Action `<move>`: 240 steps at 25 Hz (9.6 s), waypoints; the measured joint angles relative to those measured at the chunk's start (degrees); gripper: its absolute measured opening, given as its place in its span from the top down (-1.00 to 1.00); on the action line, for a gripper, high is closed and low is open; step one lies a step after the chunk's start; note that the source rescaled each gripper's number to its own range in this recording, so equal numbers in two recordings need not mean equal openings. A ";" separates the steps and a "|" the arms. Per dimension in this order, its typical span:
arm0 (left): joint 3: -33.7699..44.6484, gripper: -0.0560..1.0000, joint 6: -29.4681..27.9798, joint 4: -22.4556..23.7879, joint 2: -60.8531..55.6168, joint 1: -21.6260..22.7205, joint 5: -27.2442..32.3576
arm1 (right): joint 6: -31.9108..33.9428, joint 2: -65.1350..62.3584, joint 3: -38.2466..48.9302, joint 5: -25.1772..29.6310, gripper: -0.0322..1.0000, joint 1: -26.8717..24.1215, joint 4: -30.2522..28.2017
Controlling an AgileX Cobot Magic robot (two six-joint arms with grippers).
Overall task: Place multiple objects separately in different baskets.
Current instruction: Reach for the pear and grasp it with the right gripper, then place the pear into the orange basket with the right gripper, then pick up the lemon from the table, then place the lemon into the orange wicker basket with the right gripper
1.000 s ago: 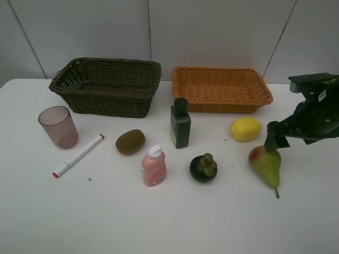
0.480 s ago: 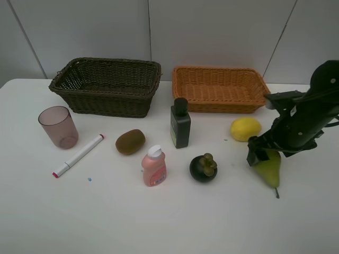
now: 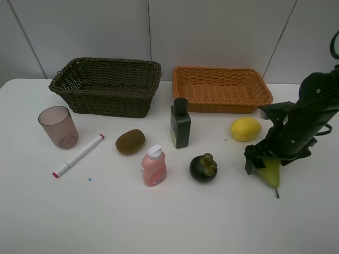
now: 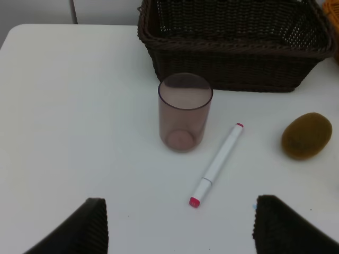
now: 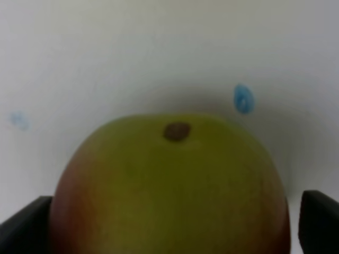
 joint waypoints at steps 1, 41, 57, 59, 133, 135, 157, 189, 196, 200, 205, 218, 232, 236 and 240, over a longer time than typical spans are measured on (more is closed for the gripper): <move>0.00 -0.51 0.00 0.00 0.00 0.00 0.00 | 0.00 0.14 0.00 -0.20 -0.81 0.00 0.00; 0.00 -0.51 0.00 0.00 0.00 0.00 0.00 | -0.02 -5.07 -30.34 14.20 -0.36 0.00 -0.60; 0.00 -0.51 0.00 0.00 0.00 0.00 0.00 | -0.02 7.01 -34.60 -15.17 -0.36 -1.17 -3.08; 0.00 -0.51 0.00 0.00 0.00 0.00 0.00 | -0.02 10.32 -34.60 -17.74 -0.36 -1.95 -2.81; 0.00 -0.51 0.00 0.00 0.00 0.00 0.00 | 0.13 3.02 -34.60 20.22 -1.00 -2.66 1.49; 0.00 -0.51 0.00 0.00 0.00 0.00 0.00 | -0.14 2.99 -34.60 21.76 -1.00 -2.06 1.15; 0.00 -0.51 0.00 0.00 0.00 0.00 0.00 | -1.04 4.25 -21.51 5.13 -1.00 -0.96 3.92; 0.00 -0.51 0.00 0.00 0.00 0.00 0.00 | -1.08 13.73 -21.34 0.27 -0.84 -0.96 4.08; 0.00 -0.51 0.00 0.00 0.00 0.00 0.00 | -1.08 13.73 -21.34 0.27 -0.84 -0.96 4.08; 0.00 -0.51 0.00 0.00 0.00 0.00 0.00 | -1.08 13.73 -21.34 0.27 -0.84 -0.96 4.08; 0.00 -0.51 0.00 0.00 0.00 0.00 0.00 | -1.08 10.57 -21.34 0.58 -0.84 -0.96 4.08; 0.00 -0.51 0.00 0.00 0.00 0.00 0.00 | -1.08 -2.90 -22.00 5.21 -0.84 -0.96 4.02; 0.00 -0.51 0.00 0.00 0.00 0.00 0.00 | -1.08 7.52 -42.29 3.58 -0.84 -1.01 0.10; 0.00 -0.51 0.00 0.00 0.00 0.00 0.00 | -1.08 12.94 -47.30 4.23 -0.84 -2.43 -0.43; 0.00 -0.51 0.00 0.00 0.00 0.00 0.00 | -1.08 16.14 -48.46 5.26 -0.84 -4.33 -0.30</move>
